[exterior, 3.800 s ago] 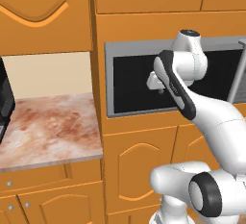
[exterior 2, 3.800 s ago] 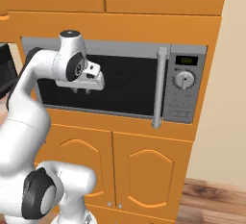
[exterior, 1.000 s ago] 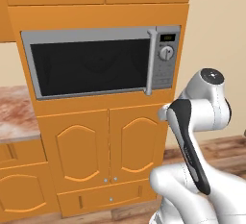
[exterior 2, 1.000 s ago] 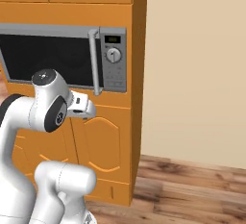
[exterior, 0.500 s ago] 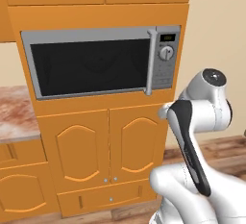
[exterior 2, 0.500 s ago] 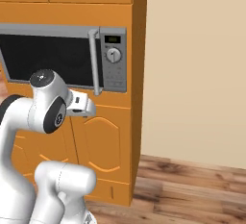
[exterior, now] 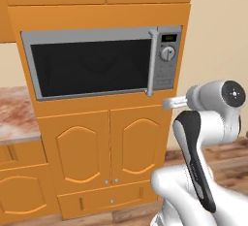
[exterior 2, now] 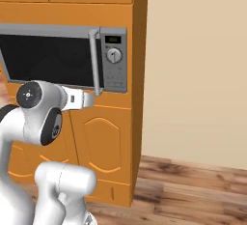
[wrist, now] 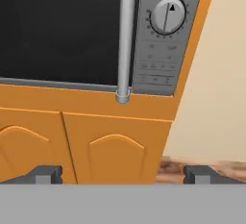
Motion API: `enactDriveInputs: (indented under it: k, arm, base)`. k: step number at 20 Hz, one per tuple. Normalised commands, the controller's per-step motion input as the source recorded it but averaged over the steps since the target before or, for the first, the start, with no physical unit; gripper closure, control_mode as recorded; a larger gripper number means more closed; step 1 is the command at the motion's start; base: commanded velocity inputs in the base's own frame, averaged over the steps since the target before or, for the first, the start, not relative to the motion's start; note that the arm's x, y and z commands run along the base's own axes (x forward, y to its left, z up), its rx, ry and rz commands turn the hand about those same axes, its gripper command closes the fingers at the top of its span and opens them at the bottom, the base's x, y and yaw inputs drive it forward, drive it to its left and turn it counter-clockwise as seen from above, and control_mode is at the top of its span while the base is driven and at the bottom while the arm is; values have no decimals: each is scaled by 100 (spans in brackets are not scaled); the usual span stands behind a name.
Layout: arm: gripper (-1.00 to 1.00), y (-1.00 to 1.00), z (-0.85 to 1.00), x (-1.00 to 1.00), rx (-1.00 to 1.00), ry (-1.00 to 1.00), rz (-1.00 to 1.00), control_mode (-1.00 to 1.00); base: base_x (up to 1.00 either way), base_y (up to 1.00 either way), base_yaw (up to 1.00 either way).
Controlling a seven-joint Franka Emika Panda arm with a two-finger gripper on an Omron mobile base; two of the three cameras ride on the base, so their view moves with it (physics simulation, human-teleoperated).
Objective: The microwave is finished heating the steak and lemon wedge. Take the bowl containing the food and place it on the dining counter.
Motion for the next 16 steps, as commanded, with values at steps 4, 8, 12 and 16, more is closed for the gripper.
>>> enactDriveInputs:
  k: [4, 8, 12, 16]
  arm:
    - [-100, 0, 44, 38, 5, -14, 0, -100]
    - [-100, 0, 24, 58, 2, -6, 0, -100]
    - [-100, 0, 4, 73, 0, -9, 0, -100]
    - [-100, 10, 0, 90, 0, -6, -2, -100]
  base:
    - [0, 0, 0]
    - [0, 0, 0]
    - [0, 0, 0]
    - [0, 0, 0]
